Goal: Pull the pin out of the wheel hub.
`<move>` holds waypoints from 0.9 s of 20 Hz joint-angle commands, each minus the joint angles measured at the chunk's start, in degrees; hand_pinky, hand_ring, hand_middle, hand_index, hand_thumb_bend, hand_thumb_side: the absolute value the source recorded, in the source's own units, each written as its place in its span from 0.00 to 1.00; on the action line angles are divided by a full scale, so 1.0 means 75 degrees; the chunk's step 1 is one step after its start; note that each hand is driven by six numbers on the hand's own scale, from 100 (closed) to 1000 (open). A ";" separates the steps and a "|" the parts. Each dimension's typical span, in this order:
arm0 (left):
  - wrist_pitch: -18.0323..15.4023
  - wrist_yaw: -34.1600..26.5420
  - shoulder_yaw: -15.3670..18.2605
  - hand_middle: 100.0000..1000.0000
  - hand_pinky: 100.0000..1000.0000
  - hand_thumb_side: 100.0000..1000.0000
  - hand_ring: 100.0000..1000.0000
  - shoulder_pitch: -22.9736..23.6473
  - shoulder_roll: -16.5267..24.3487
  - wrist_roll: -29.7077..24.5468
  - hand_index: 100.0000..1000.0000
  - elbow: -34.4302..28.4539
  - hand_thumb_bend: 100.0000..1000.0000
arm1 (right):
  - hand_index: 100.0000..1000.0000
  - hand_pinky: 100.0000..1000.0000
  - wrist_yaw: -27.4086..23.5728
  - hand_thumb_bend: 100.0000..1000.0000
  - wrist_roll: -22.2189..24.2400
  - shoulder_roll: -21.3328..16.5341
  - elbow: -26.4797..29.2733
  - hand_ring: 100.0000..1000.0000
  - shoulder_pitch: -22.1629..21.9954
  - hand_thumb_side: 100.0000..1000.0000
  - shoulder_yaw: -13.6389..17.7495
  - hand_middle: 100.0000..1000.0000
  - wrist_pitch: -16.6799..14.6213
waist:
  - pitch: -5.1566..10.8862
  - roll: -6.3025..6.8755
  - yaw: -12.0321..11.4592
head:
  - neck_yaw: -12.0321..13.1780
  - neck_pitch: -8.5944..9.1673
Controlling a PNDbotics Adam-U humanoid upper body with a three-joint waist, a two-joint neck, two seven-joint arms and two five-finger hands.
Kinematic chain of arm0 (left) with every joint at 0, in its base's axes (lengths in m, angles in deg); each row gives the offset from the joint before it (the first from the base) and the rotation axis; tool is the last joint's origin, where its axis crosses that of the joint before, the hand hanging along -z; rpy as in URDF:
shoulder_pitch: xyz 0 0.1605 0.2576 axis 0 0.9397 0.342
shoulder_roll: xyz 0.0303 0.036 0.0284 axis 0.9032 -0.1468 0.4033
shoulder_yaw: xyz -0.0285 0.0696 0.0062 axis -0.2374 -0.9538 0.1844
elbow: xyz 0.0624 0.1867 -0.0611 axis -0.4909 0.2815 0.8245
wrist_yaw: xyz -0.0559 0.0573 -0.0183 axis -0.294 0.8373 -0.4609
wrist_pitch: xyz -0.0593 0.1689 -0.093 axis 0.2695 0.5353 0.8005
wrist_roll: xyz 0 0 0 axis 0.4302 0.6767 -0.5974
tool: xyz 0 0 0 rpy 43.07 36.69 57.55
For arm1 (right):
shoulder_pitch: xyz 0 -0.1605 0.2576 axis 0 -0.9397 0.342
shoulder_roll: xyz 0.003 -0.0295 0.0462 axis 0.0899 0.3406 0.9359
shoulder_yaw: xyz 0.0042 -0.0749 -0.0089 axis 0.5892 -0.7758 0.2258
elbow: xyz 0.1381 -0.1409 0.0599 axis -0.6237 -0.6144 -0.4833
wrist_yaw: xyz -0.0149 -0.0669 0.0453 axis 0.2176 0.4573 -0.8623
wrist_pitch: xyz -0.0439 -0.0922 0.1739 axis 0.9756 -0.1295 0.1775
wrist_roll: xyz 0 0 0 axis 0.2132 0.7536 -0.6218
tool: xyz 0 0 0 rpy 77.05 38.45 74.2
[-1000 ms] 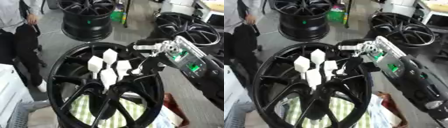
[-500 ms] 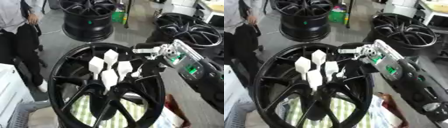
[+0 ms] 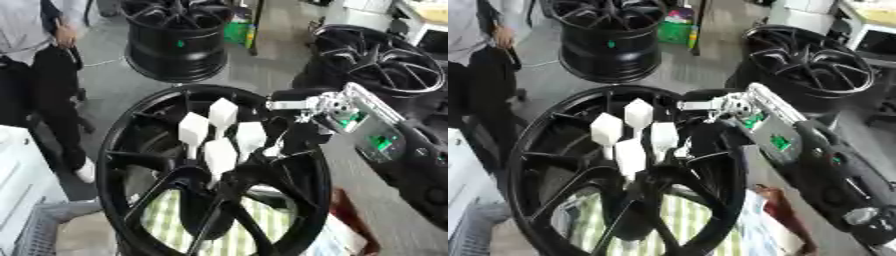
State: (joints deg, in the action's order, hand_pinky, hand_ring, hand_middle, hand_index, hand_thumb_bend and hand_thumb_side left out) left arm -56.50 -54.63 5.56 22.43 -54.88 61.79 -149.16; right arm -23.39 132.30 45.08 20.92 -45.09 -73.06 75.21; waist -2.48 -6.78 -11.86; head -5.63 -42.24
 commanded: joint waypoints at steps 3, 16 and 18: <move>-0.0002 -0.0018 0.0001 0.59 0.83 0.45 0.83 -0.0078 0.0068 -0.0024 0.83 -0.0129 0.25 | 0.70 0.79 -0.0050 0.18 -0.0218 -0.0081 -0.0011 0.80 0.0085 0.17 0.0126 0.63 0.0188 | 0.0046 0.0048 -0.0009 | -0.0028 0.0089; 0.0027 -0.0022 0.0003 0.59 0.83 0.45 0.83 -0.0052 0.0046 -0.0046 0.83 -0.0129 0.25 | 0.46 0.73 -0.0497 0.08 -0.0924 -0.0038 0.0073 0.70 0.0049 0.09 0.0202 0.40 0.0691 | 0.0029 0.0033 -0.0012 | 0.0007 0.0088; 0.0028 -0.0021 0.0003 0.59 0.83 0.45 0.83 -0.0052 0.0047 -0.0047 0.83 -0.0129 0.25 | 0.41 0.71 -0.0581 0.05 -0.1088 -0.0062 0.0120 0.66 0.0061 0.00 0.0241 0.36 0.0783 | 0.0037 0.0037 -0.0007 | 0.0017 0.0086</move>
State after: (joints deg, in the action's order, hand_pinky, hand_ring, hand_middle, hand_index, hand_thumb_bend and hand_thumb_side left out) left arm -56.32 -54.79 5.55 22.40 -55.34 61.59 -149.16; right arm -27.29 125.20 45.77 20.76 -45.60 -72.68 80.77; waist -2.70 -6.99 -11.99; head -5.69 -42.19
